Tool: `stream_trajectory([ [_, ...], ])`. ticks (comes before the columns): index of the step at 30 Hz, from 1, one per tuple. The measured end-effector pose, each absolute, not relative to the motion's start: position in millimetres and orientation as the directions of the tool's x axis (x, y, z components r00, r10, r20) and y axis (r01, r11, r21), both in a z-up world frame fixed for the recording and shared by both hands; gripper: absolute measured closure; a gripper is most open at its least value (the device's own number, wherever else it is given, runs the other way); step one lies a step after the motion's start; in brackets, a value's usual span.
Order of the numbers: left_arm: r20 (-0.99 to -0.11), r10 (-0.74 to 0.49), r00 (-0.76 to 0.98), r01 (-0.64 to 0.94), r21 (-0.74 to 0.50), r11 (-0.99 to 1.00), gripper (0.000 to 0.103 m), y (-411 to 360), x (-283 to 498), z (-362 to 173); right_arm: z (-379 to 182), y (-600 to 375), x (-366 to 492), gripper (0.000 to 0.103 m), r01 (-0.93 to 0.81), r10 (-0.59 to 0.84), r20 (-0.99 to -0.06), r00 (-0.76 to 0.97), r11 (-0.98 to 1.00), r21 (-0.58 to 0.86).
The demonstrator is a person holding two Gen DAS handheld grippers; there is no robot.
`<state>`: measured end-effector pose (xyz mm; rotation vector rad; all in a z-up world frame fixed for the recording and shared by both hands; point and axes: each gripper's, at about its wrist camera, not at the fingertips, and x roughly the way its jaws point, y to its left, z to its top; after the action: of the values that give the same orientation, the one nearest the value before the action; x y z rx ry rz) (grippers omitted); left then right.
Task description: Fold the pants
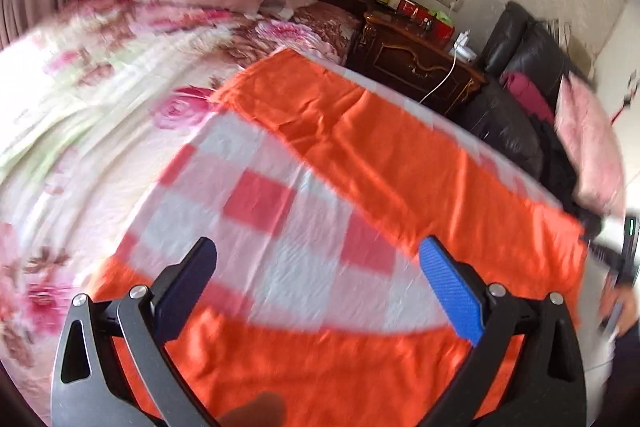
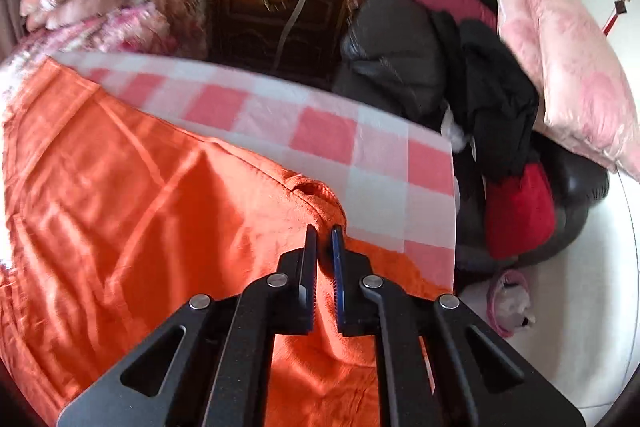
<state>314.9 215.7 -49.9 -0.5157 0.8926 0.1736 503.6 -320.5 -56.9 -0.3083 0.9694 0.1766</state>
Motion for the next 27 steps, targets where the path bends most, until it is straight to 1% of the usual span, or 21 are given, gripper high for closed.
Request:
stream_trajectory([
  [2, -0.766, -0.143, 0.626, -0.376, -0.458, 0.806, 0.003, 232, 344, -54, -28, -314, 465, 0.095, -0.331, 0.073, -0.780, 0.622, 0.927, -0.177],
  [4, -0.731, -0.257, 0.632, -0.380, -0.581, 0.720, 0.013, 249, 382, -63, -8, -312, 433, 0.095, -0.375, 0.139, -0.744, 0.654, 0.914, -0.158],
  [5, -0.718, -0.301, 0.627, -0.383, -0.621, 0.683, 0.022, 256, 400, -68, -1, -310, 418, 0.095, -0.394, 0.166, -0.730, 0.664, 0.906, -0.153],
  [6, -0.713, -0.329, 0.619, -0.389, -0.643, 0.660, 0.025, 259, 416, -74, 7, -307, 401, 0.095, -0.419, 0.195, -0.715, 0.671, 0.896, -0.148],
  [7, -0.707, -0.358, 0.610, -0.391, -0.661, 0.640, 0.027, 261, 434, -80, 13, -305, 385, 0.095, -0.443, 0.224, -0.702, 0.676, 0.885, -0.145],
  [9, -0.714, -0.388, 0.582, -0.401, -0.668, 0.628, 0.037, 262, 468, -92, 23, -299, 355, 0.095, -0.489, 0.273, -0.678, 0.683, 0.860, -0.146],
  [11, -0.727, -0.412, 0.550, -0.419, -0.666, 0.617, 0.041, 264, 495, -105, 31, -296, 336, 0.095, -0.510, 0.301, -0.662, 0.687, 0.848, -0.144],
  [12, -0.728, -0.421, 0.540, -0.434, -0.670, 0.602, 0.045, 265, 507, -111, 34, -295, 327, 0.095, -0.520, 0.316, -0.654, 0.687, 0.843, -0.140],
  [16, -0.714, -0.466, 0.522, -0.461, -0.696, 0.550, 0.047, 268, 536, -129, 45, -293, 294, 0.095, -0.542, 0.357, -0.631, 0.688, 0.832, -0.120],
  [17, -0.718, -0.467, 0.517, -0.469, -0.694, 0.547, 0.050, 269, 540, -133, 46, -294, 288, 0.095, -0.549, 0.367, -0.629, 0.685, 0.828, -0.115],
  [18, -0.724, -0.467, 0.508, -0.482, -0.688, 0.542, 0.056, 269, 545, -138, 48, -294, 282, 0.095, -0.555, 0.376, -0.627, 0.683, 0.824, -0.111],
  [19, -0.718, -0.467, 0.516, -0.484, -0.694, 0.533, 0.060, 271, 548, -140, 49, -294, 279, 0.095, -0.559, 0.378, -0.625, 0.683, 0.822, -0.113],
  [20, -0.718, -0.467, 0.516, -0.487, -0.694, 0.530, 0.075, 273, 550, -142, 49, -294, 277, 0.095, -0.561, 0.380, -0.624, 0.683, 0.820, -0.113],
  [21, -0.727, -0.460, 0.510, -0.492, -0.685, 0.537, 0.103, 275, 552, -142, 49, -295, 275, 0.095, -0.563, 0.381, -0.625, 0.682, 0.819, -0.115],
  [23, -0.734, -0.447, 0.511, -0.485, -0.676, 0.555, 0.102, 279, 552, -133, 47, -298, 274, 0.095, -0.555, 0.364, -0.630, 0.686, 0.822, -0.129],
  [25, -0.720, -0.436, 0.540, -0.454, -0.685, 0.569, 0.102, 284, 542, -109, 43, -304, 280, 0.095, -0.533, 0.333, -0.636, 0.696, 0.833, -0.147],
  [27, -0.683, -0.435, 0.586, -0.425, -0.717, 0.553, 0.102, 290, 520, -79, 41, -309, 288, 0.095, -0.513, 0.307, -0.633, 0.711, 0.841, -0.168],
])
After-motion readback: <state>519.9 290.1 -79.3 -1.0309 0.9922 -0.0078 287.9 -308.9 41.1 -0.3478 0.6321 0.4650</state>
